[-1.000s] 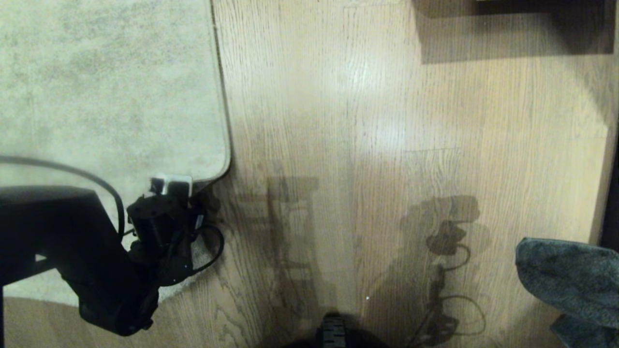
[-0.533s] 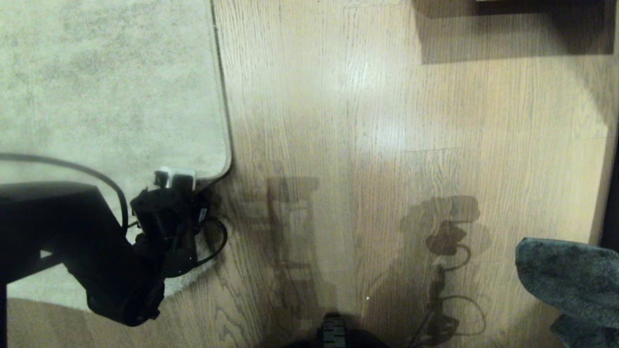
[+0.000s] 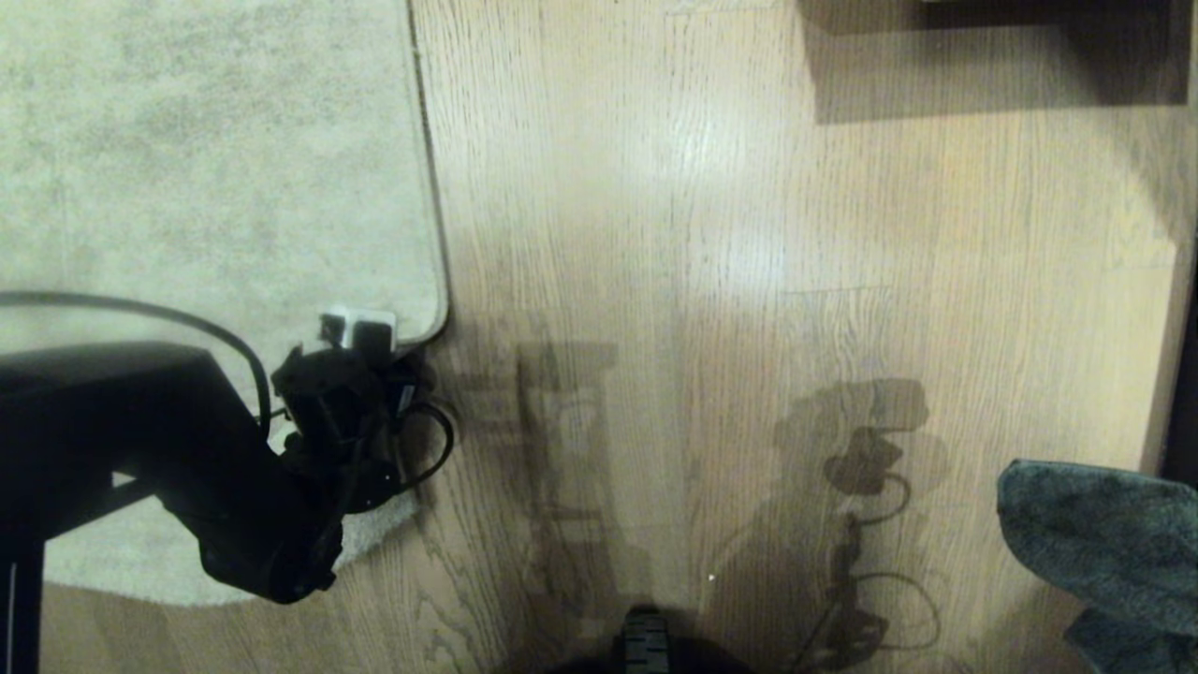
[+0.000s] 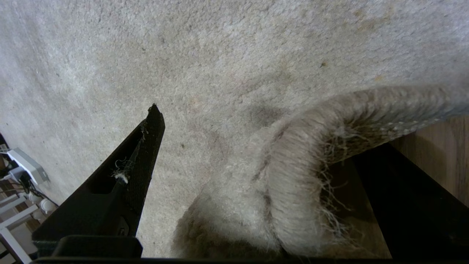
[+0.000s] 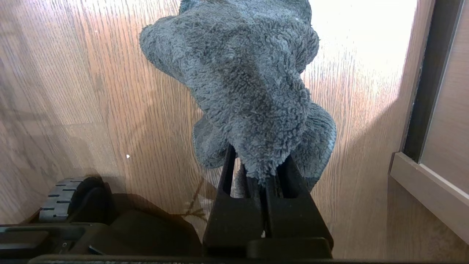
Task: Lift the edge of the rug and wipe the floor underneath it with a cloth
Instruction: Lift up the carpet
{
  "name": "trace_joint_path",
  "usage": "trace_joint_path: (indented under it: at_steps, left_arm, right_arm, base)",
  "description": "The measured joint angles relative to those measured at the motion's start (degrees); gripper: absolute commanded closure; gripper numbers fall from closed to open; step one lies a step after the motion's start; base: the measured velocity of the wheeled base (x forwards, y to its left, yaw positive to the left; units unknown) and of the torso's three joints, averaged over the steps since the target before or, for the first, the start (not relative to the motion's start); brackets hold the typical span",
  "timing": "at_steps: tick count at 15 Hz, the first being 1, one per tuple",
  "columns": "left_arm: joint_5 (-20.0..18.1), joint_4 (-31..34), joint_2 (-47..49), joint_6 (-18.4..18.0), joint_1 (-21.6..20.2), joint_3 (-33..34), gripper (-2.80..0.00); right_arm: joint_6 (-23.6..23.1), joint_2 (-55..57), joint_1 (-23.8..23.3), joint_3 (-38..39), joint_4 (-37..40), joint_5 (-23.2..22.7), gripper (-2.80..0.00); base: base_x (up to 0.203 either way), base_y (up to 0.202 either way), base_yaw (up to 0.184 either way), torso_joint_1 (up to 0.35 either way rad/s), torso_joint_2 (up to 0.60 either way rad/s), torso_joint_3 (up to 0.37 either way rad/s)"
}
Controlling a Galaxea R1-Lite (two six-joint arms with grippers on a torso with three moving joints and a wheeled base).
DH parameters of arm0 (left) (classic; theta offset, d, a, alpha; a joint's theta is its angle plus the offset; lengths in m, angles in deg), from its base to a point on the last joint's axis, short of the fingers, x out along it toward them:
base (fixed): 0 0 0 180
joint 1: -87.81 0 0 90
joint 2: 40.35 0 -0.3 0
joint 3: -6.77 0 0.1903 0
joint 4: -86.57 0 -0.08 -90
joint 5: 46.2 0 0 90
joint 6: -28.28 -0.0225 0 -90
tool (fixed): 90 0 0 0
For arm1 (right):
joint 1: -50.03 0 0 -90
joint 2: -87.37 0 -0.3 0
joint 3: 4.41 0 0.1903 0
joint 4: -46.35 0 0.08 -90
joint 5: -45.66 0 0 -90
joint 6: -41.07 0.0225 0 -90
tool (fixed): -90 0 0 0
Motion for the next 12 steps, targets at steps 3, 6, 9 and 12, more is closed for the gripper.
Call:
trace_joint_path:
  at_steps: [3, 6, 9, 12]
  left_arm:
    - [0.4, -0.2, -0.1, 0.0, 0.9, 0.8, -2.80]
    - [0.5, -0.2, -1.1, 0.0, 1.8, 3.9, -2.80]
    - [0.6, -0.2, -2.5, -0.9, 2.5, 8.1, -2.80]
    - [0.6, -0.2, -3.9, -2.5, 2.8, 12.4, -2.80]
  right_arm:
    - [0.0, 0.0, 0.0, 0.0, 0.0, 0.0, 0.00]
    - [0.0, 0.0, 0.0, 0.0, 0.0, 0.0, 0.00]
    - [0.0, 0.0, 0.0, 0.0, 0.0, 0.0, 0.00]
    - [0.0, 0.0, 0.0, 0.0, 0.0, 0.0, 0.00]
  base:
    - [0.000, 0.000, 0.000, 0.000, 0.00, 0.000]
    - [0.000, 0.000, 0.000, 0.000, 0.00, 0.000]
    - [0.000, 0.000, 0.000, 0.000, 0.00, 0.000]
    - [0.000, 0.000, 0.000, 0.000, 0.00, 0.000]
